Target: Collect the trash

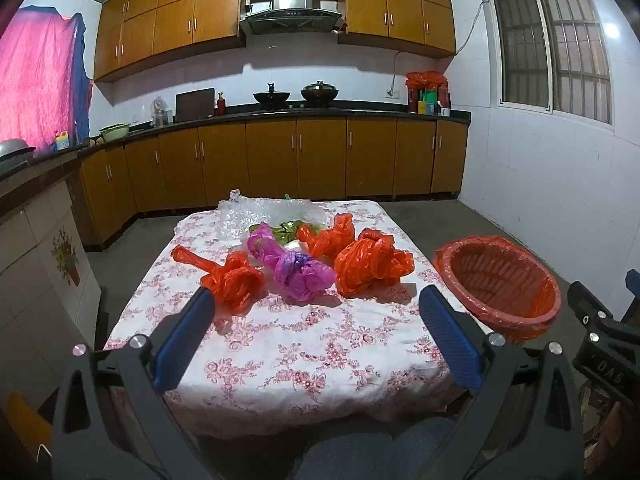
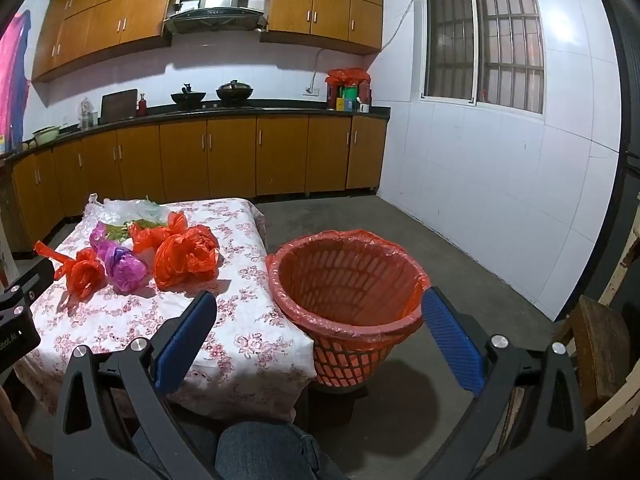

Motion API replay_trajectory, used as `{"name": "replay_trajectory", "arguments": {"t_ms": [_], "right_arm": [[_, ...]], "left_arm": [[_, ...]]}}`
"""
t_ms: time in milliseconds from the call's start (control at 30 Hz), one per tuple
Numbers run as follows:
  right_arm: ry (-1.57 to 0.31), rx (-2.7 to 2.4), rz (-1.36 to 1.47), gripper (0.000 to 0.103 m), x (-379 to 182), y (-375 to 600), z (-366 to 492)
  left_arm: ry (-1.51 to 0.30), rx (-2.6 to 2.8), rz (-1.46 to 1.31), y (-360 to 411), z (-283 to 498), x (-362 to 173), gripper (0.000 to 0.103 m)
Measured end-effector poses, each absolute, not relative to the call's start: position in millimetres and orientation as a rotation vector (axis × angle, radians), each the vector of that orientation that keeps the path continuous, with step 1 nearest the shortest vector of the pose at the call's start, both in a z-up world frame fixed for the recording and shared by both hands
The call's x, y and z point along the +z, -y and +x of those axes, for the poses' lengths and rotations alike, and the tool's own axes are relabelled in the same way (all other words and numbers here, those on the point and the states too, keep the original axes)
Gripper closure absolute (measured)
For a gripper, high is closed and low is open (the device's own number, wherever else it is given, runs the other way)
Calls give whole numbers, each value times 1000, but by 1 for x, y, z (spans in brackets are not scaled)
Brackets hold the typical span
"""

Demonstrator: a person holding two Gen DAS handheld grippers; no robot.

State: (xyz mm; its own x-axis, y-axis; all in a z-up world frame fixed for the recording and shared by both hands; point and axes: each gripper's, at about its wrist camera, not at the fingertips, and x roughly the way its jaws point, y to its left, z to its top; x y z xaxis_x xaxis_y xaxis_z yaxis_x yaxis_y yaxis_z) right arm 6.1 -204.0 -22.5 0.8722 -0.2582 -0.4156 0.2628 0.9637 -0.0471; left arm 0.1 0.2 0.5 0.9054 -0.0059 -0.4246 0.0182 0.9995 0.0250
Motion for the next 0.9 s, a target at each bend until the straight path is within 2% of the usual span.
{"name": "replay_trajectory", "arguments": {"t_ms": [900], "right_arm": [[-437, -269, 10, 2, -22, 205, 8]], "left_arm": [[-443, -11, 27, 2, -3, -1, 4]]}}
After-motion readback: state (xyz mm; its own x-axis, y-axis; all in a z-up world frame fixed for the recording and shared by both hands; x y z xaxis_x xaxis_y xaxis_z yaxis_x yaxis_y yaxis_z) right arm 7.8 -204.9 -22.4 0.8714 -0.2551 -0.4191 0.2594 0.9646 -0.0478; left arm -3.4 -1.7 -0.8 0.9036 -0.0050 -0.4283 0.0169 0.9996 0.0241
